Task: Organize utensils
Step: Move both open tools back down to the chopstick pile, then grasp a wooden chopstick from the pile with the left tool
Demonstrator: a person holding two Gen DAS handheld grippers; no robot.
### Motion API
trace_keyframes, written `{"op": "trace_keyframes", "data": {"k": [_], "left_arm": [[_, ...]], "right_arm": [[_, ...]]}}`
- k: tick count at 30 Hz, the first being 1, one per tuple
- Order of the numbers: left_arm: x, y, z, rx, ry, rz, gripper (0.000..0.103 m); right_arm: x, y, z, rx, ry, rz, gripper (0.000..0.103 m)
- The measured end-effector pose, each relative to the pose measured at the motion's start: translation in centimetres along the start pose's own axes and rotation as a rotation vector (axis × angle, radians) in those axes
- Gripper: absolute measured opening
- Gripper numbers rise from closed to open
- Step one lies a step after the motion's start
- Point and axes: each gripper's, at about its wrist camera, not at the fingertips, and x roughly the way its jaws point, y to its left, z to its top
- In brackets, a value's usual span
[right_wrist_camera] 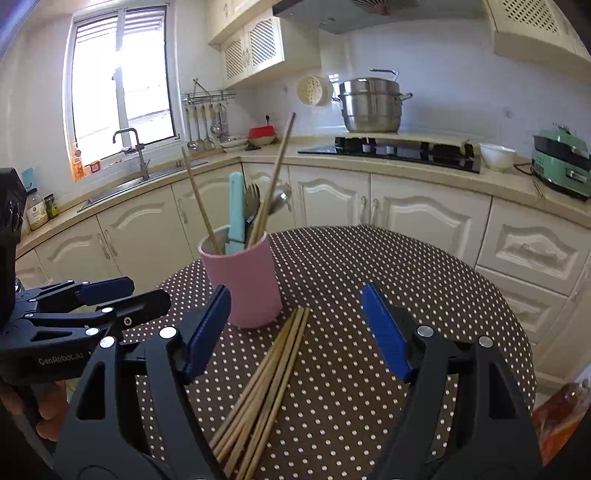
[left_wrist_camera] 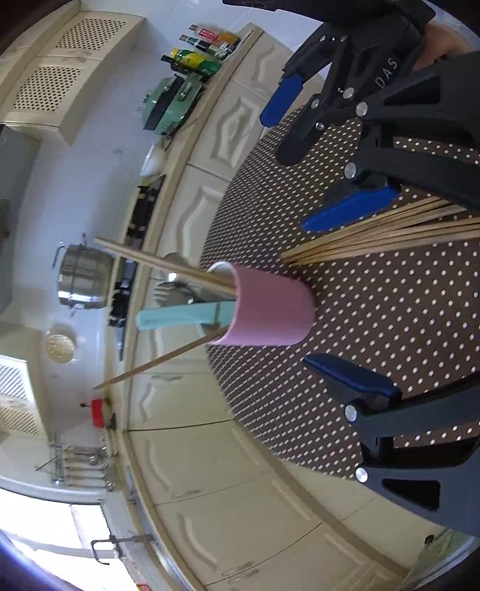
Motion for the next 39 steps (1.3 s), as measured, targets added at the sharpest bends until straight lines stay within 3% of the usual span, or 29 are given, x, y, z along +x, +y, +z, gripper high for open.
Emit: {"op": "trace_keyframes", "data": {"k": [6, 11, 16, 28, 33, 35, 38, 39], "left_arm": [[4.9, -1.1, -2.3, 0.035, 0.250, -0.001, 0.068], [7.6, -1.6, -3.5, 0.033, 0.364, 0.021, 0.068], [9.5, -1.8, -4.4, 0.041, 0.411, 0.053, 0.068], [11.1, -2.0, -3.4, 0.048, 0.405, 0.088, 0.068], [12.0, -2.4, -2.2, 0.092, 0.408, 0.135, 0.067], [12.5, -2.9, -1.9, 0.096, 0.395, 0.131, 0.061], [12.5, -3.4, -1.8, 0.108, 0.373, 0.104, 0.034], [12.4, -3.5, -1.8, 0.109, 0.366, 0.090, 0.019]], "right_arm": [[0.7, -2.0, -3.1, 0.022, 0.101, -0.037, 0.075], [1.4, -3.3, -4.9, 0.063, 0.162, -0.052, 0.075], [2.0, -3.7, -5.3, 0.097, 0.197, -0.048, 0.075], [2.9, -4.0, -5.6, 0.122, 0.253, -0.040, 0.075], [3.3, -3.9, -5.8, 0.118, 0.269, -0.045, 0.075], [3.5, -4.0, -5.8, 0.124, 0.276, -0.046, 0.075], [3.8, -4.4, -5.9, 0.135, 0.289, -0.046, 0.075], [3.8, -4.5, -5.9, 0.136, 0.292, -0.045, 0.075]]}}
